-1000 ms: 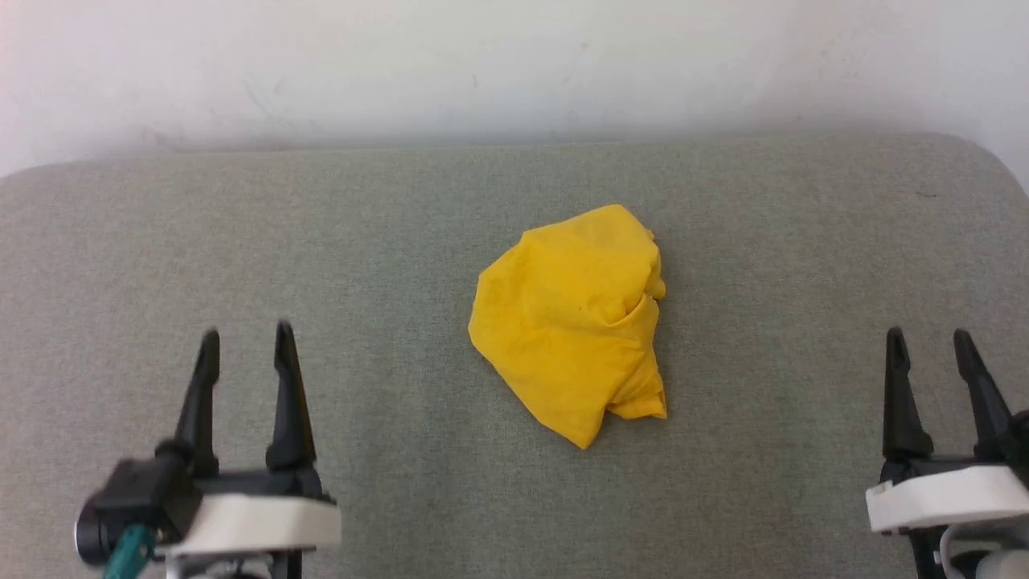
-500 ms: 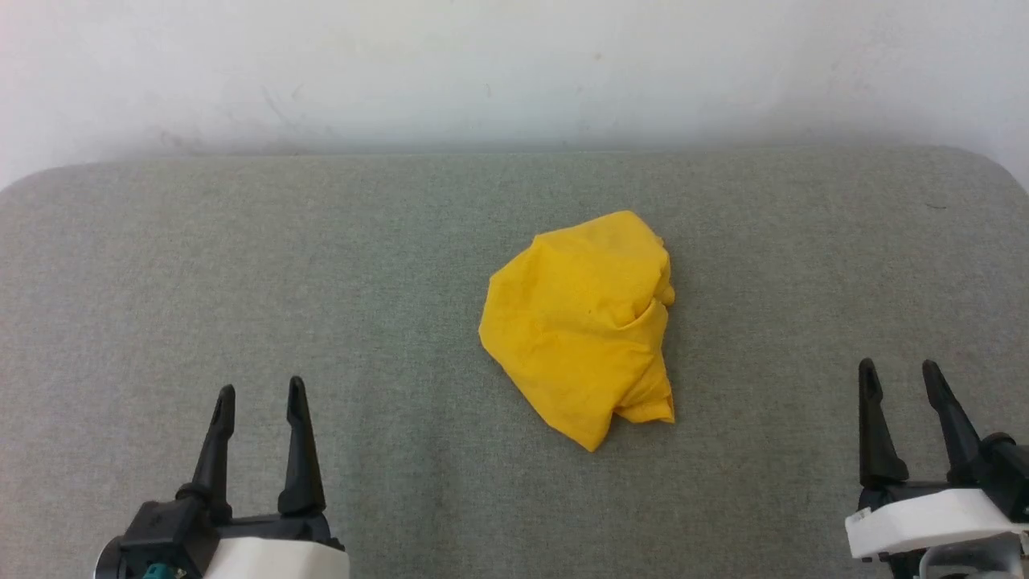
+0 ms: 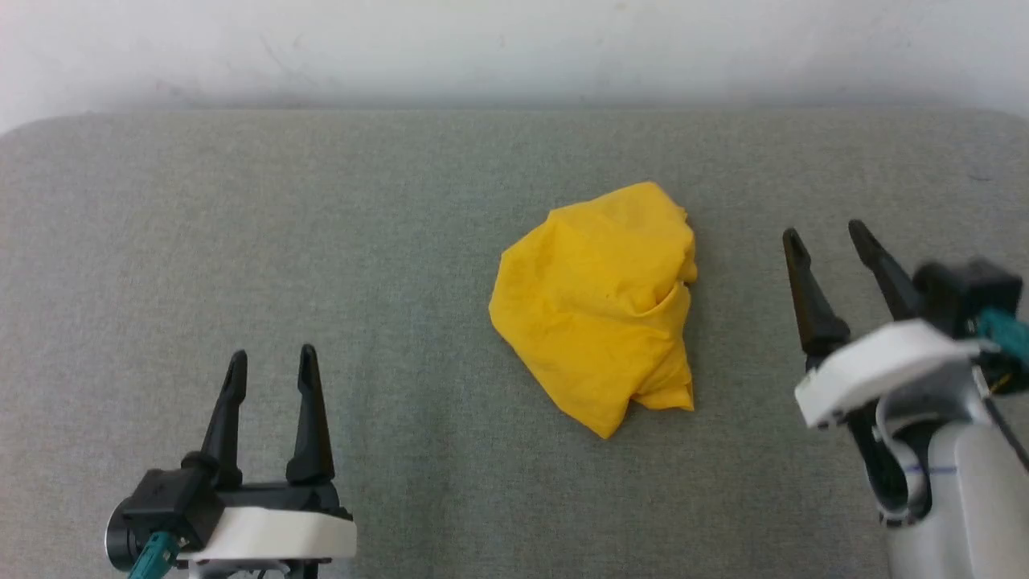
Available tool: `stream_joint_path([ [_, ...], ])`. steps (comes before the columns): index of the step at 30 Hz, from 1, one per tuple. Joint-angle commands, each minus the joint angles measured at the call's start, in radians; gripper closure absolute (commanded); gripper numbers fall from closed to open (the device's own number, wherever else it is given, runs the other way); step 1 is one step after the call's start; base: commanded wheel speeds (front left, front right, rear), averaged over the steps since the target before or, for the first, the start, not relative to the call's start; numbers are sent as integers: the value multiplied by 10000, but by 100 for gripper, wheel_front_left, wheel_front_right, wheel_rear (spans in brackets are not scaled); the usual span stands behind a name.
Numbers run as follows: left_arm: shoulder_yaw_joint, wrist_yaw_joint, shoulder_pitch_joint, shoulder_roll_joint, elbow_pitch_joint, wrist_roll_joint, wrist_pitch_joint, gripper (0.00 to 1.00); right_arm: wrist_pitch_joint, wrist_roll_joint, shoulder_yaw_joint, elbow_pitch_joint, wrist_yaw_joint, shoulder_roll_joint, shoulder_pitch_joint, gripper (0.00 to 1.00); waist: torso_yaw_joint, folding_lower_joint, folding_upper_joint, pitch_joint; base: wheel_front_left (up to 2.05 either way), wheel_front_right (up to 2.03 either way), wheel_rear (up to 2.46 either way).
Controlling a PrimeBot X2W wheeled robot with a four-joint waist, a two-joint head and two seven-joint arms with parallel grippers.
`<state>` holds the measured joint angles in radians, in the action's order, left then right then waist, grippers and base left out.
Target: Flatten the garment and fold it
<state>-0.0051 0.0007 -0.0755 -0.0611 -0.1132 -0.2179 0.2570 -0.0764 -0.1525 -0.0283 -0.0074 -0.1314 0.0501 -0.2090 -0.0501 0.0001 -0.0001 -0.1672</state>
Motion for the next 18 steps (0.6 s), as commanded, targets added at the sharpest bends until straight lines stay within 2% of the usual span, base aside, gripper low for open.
stream_joint_path([
  [1,14,-107,273,64,46,108,47,0,-705,213,-75,118,7,1,-461,0,-267,-1,1,-452,0,0,0],
  [4,-35,-226,562,87,106,60,47,0,-2168,696,-337,399,7,14,-1142,0,-503,-1,1,-885,0,0,0],
  [8,-129,-350,929,102,214,-80,47,0,-3532,1007,-21,820,7,384,-1859,0,-853,-1,1,-1415,0,0,0],
  [13,-285,-333,1242,105,338,-306,47,0,-4713,814,661,1535,7,1038,-2521,0,-1271,-1,1,-1853,0,0,0],
  [18,-411,-361,1445,106,440,-423,47,0,-5267,638,1221,2104,7,1491,-3014,0,-1595,-1,1,-2147,0,0,0],
])
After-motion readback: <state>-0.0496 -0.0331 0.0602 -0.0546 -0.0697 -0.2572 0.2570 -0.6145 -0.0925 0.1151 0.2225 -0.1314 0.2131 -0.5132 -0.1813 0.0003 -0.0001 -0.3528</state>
